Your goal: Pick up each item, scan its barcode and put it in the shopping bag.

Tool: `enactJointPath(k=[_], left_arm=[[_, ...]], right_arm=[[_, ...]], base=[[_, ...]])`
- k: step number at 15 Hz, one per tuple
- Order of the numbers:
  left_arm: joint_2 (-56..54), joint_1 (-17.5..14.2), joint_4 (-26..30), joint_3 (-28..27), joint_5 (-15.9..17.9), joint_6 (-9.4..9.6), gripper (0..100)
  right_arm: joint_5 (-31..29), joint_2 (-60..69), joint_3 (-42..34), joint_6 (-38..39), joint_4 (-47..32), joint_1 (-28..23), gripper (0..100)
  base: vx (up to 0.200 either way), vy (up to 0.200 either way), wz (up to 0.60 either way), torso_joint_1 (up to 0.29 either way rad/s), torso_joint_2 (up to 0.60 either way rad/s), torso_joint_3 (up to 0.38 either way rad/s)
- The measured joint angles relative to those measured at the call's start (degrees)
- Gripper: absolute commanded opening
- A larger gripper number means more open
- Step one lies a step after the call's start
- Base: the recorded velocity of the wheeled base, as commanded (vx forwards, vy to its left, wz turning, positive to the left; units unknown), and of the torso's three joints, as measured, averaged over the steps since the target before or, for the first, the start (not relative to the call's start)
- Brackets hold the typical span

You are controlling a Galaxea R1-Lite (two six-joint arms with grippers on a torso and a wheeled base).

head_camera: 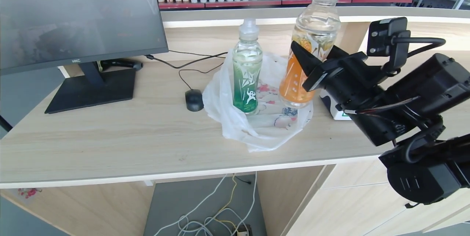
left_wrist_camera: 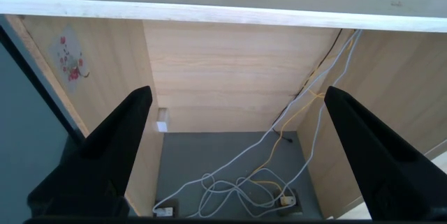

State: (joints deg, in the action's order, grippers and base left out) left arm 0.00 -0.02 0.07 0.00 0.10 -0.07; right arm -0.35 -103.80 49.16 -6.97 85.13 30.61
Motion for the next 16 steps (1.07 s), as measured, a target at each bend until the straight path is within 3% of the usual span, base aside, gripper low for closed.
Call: enactJointPath(k=[3,8,16], left_arm=[[0.0,0.0,0.0,0.0,0.0,0.00,100],[0.0,0.0,0.0,0.0,0.0,0.00,100],[0.0,0.0,0.0,0.0,0.0,0.02,100]], right_arm=[[3.4,-1.0,3.3,0.1,-4.2,-2.2,0],[5.4,-4.7,6.2,0.4,-4.7,-4.8,0],[5.4,-11.6,11.3,1.3,-4.7,-6.2,0]], base=[[0.000,0.000,0.00,0.000,0.00,0.000],[0.000,0.000,0.00,0.000,0.00,0.000],[0.000,0.000,0.00,0.000,0.00,0.000]])
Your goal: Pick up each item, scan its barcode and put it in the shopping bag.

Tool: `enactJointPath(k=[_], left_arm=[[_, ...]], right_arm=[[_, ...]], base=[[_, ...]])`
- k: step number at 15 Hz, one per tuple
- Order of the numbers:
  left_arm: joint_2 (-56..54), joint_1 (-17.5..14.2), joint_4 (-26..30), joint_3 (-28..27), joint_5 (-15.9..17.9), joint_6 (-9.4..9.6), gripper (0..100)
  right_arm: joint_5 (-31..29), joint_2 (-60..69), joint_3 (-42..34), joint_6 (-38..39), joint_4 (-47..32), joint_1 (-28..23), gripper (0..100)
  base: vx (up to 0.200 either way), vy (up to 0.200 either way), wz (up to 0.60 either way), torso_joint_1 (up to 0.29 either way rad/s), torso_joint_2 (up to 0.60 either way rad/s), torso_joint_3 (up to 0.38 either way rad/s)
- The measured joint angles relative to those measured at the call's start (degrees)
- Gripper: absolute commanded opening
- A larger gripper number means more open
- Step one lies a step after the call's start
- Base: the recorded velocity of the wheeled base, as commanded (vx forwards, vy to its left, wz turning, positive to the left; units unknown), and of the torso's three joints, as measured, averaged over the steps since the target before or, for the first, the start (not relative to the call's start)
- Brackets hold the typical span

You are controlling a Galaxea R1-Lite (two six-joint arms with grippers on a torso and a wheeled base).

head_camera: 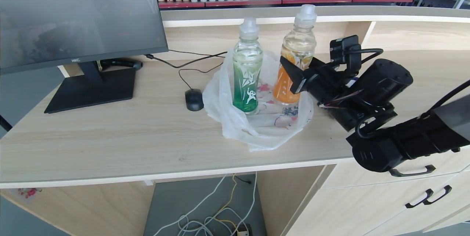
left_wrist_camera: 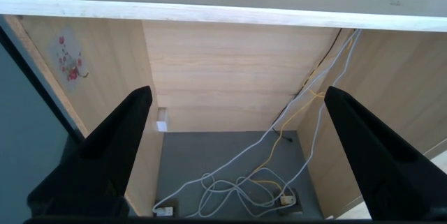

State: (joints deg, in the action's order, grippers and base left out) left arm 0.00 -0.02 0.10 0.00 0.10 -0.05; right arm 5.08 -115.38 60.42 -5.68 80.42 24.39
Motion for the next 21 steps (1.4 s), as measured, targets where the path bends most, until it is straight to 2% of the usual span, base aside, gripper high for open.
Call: enactJointPath(k=[3,19,20,21], left_arm=[[0.0,0.0,0.0,0.0,0.0,-0.02,100],[0.0,0.0,0.0,0.0,0.0,-0.02,100],[0.0,0.0,0.0,0.0,0.0,-0.02,100],[0.0,0.0,0.0,0.0,0.0,-0.02,100]], right_arm=[[-0.2,-1.6,0.5,0.1,0.0,-1.3,0],[-0.1,-2.9,-1.7,-0.1,0.3,-1.5,0],[-0.1,-2.9,-1.8,-0.1,0.3,-1.5,100],[-0.1,-2.9,-1.9,-0.1,0.1,-1.5,100]], base=[[0.000,0.000,0.00,0.000,0.00,0.000],[0.000,0.000,0.00,0.000,0.00,0.000],[0.000,0.000,0.00,0.000,0.00,0.000],[0.000,0.000,0.00,0.000,0.00,0.000]])
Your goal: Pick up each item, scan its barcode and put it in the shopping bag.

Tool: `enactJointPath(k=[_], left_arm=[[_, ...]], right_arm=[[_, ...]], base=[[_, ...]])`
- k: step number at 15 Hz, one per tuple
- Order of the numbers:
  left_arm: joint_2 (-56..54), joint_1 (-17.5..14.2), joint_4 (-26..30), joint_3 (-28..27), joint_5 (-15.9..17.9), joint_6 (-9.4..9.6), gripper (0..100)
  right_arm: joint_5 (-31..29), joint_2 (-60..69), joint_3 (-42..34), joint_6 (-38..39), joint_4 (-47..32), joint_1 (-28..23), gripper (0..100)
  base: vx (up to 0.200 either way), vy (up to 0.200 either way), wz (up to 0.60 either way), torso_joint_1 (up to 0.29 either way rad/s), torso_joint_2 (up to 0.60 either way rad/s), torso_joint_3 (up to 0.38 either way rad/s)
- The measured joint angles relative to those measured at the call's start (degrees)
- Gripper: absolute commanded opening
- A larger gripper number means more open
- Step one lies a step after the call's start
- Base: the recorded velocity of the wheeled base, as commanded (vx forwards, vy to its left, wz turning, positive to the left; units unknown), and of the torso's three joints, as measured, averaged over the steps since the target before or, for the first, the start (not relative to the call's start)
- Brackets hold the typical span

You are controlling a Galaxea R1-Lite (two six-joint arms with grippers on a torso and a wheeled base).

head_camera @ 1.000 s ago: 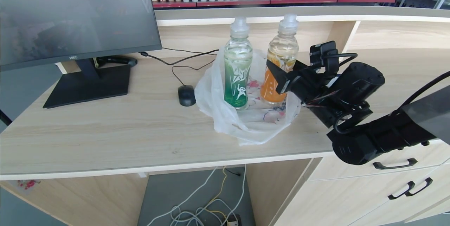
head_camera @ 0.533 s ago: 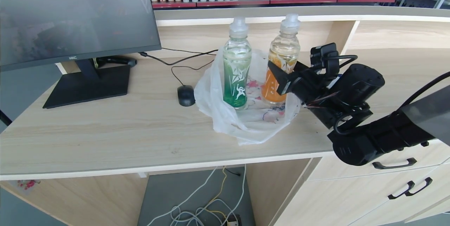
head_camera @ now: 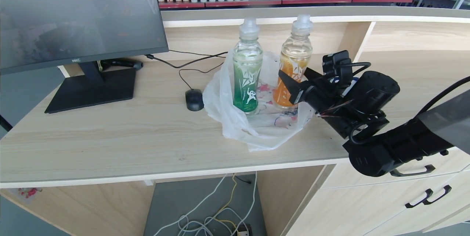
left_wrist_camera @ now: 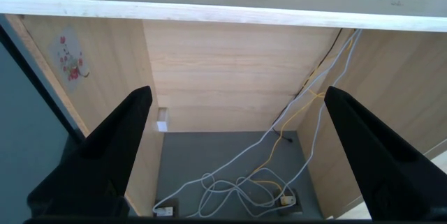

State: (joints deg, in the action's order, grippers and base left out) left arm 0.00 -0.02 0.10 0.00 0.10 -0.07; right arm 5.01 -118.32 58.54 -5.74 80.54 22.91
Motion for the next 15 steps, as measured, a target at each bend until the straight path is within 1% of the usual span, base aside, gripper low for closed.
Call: enactJointPath(k=[15], left_arm=[[0.0,0.0,0.0,0.0,0.0,0.00,100]], right_arm=[[-0.2,1.2,-0.4,-0.2,0.6,0.0,100]], base=[[0.000,0.000,0.00,0.000,0.00,0.000]])
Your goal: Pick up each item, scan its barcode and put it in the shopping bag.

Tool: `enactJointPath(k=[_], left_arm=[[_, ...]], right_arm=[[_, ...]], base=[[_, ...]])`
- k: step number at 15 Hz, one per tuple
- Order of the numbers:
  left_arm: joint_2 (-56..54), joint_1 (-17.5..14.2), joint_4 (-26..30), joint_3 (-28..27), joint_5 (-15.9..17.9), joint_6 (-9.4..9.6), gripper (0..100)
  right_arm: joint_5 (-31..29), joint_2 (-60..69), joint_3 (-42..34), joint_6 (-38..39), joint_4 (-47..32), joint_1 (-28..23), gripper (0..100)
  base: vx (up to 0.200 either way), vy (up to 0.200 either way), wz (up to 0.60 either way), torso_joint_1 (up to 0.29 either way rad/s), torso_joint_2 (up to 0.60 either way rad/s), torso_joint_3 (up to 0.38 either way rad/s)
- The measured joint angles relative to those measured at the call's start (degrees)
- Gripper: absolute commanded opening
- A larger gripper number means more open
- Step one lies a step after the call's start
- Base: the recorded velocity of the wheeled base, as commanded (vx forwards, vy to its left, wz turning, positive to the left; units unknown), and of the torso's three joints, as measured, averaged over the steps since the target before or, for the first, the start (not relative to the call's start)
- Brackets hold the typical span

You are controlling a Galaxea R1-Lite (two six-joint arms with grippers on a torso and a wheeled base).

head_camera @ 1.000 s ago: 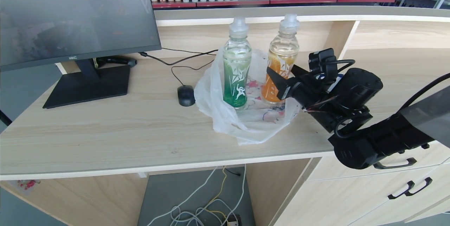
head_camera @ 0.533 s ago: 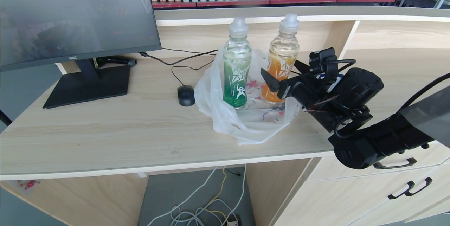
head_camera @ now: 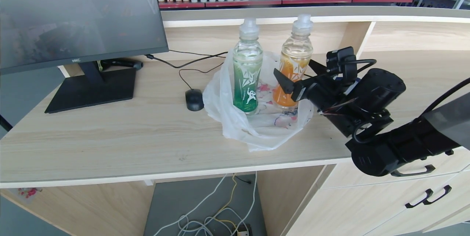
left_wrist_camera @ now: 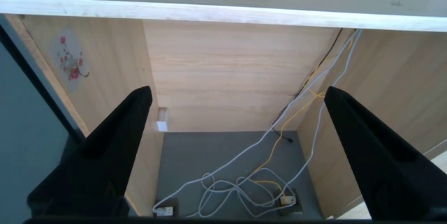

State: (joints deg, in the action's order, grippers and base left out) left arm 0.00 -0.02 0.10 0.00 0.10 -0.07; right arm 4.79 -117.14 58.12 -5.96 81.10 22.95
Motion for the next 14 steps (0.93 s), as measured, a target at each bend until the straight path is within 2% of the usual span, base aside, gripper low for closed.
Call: enactJointPath(k=[6,10,14], left_arm=[[0.0,0.0,0.0,0.0,0.0,0.00,100],[0.0,0.0,0.0,0.0,0.0,0.00,100],[0.0,0.0,0.0,0.0,0.0,0.00,100]], right_arm=[[-0.2,5.2,-7.0,-0.8,1.8,2.0,100],[-1.1,11.0,-18.2,-0.6,7.5,3.9,100],[-1.2,20.6,-30.4,0.4,8.7,4.2,100]], base=[[0.000,0.000,0.00,0.000,0.00,0.000],[0.000,0.000,0.00,0.000,0.00,0.000],[0.000,0.000,0.00,0.000,0.00,0.000]])
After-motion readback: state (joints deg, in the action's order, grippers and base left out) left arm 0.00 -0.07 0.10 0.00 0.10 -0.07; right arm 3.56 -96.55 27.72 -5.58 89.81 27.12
